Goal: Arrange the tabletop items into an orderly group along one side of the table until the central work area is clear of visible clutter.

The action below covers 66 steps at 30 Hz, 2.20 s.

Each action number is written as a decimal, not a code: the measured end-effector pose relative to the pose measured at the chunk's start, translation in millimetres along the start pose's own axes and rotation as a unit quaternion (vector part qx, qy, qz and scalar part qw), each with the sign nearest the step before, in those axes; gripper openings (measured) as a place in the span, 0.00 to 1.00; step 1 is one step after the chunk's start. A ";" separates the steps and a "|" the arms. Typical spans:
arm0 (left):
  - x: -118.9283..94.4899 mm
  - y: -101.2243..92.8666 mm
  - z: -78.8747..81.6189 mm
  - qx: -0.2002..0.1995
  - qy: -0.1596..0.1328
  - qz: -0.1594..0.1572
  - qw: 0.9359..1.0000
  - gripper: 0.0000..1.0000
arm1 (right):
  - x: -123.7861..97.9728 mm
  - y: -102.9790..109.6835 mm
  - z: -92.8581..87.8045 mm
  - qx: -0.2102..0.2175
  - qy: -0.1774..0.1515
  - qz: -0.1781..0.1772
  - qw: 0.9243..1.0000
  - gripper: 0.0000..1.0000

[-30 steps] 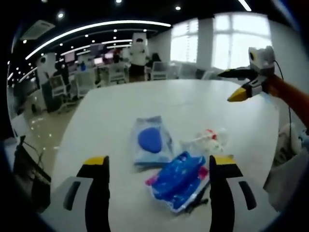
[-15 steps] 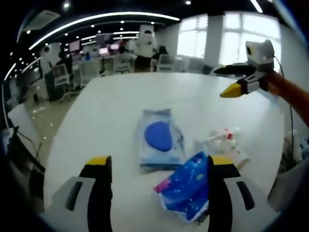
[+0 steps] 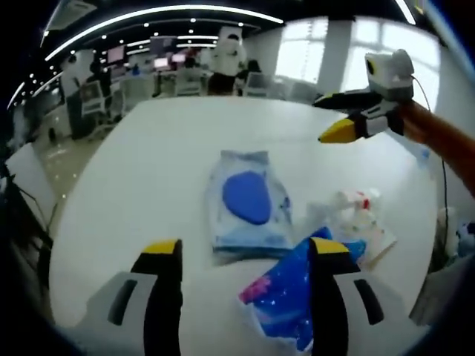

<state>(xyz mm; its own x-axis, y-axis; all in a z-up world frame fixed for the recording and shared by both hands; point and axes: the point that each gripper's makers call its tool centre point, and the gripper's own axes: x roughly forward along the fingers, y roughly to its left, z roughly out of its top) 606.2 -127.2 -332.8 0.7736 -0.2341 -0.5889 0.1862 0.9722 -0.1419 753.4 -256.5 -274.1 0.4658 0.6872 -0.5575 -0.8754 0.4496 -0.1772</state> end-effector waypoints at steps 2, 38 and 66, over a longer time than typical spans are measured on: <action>3.3 0.7 -2.2 -0.002 0.004 -0.001 1.000 0.62 | 7.4 1.4 -1.8 0.000 0.003 0.004 1.000 0.81; 45.0 7.2 -30.5 -0.062 0.034 -0.010 0.997 0.48 | 106.7 6.1 -27.6 0.009 0.038 0.057 0.998 0.59; 54.1 11.6 -28.8 -0.068 0.030 0.000 0.997 0.38 | 124.3 -4.2 -49.6 0.018 0.073 0.059 0.995 0.17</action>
<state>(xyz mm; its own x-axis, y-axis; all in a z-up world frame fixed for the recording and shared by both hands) 632.7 -128.6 -389.3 0.7354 -0.2375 -0.6347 0.0985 0.9641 -0.2467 808.6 -201.3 -382.9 0.3342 0.6468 -0.6855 -0.9164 0.3931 -0.0758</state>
